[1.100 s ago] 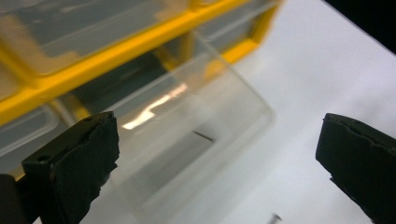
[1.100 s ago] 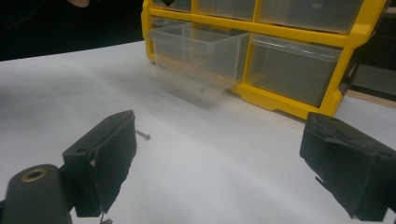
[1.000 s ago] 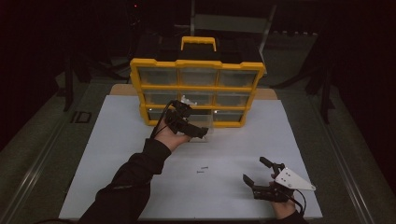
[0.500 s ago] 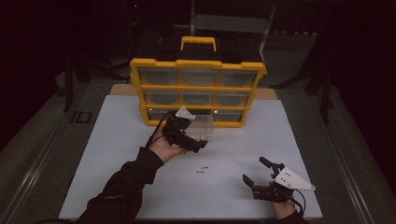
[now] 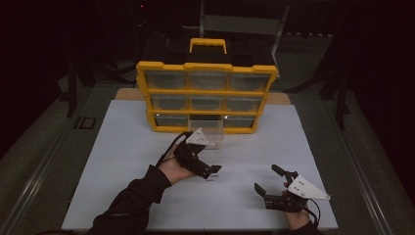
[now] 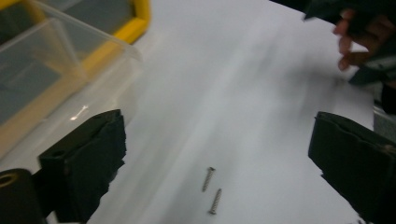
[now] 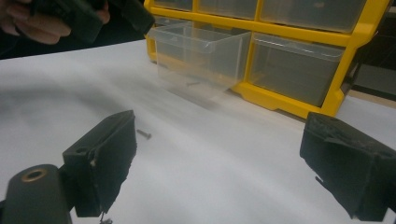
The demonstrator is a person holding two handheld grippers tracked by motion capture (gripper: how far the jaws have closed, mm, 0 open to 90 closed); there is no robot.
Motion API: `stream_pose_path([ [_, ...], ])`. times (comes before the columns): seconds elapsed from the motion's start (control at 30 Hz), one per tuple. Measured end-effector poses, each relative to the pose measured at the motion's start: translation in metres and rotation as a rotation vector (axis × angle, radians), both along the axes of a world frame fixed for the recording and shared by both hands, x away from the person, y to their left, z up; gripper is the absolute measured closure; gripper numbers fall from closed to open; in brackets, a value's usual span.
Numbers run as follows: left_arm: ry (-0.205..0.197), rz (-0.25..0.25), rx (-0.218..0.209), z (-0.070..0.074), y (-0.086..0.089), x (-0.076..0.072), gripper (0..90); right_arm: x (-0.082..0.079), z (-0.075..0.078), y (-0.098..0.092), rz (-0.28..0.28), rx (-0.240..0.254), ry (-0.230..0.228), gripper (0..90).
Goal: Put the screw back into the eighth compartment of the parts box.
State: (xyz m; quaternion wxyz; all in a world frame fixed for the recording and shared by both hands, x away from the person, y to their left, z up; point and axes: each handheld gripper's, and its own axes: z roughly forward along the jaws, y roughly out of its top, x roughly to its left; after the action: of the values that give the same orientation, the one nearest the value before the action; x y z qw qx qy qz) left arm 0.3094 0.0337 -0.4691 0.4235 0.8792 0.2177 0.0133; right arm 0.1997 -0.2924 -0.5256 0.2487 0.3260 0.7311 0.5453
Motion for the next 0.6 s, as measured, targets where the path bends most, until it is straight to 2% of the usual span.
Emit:
stream_pose_path([
  [0.23,0.023,-0.073,-0.025,-0.018,-0.001,-0.002,15.5,0.000,0.000,0.000,0.002,-0.001,0.001,11.0],
  [0.43,0.027,-0.065,-0.006,-0.032,-0.002,0.000,26.6,0.000,0.000,0.001,0.004,-0.002,0.002,11.0],
  [0.6,0.025,-0.080,0.016,-0.043,-0.003,0.001,38.4,0.000,0.000,0.001,0.005,-0.001,0.003,11.0],
])
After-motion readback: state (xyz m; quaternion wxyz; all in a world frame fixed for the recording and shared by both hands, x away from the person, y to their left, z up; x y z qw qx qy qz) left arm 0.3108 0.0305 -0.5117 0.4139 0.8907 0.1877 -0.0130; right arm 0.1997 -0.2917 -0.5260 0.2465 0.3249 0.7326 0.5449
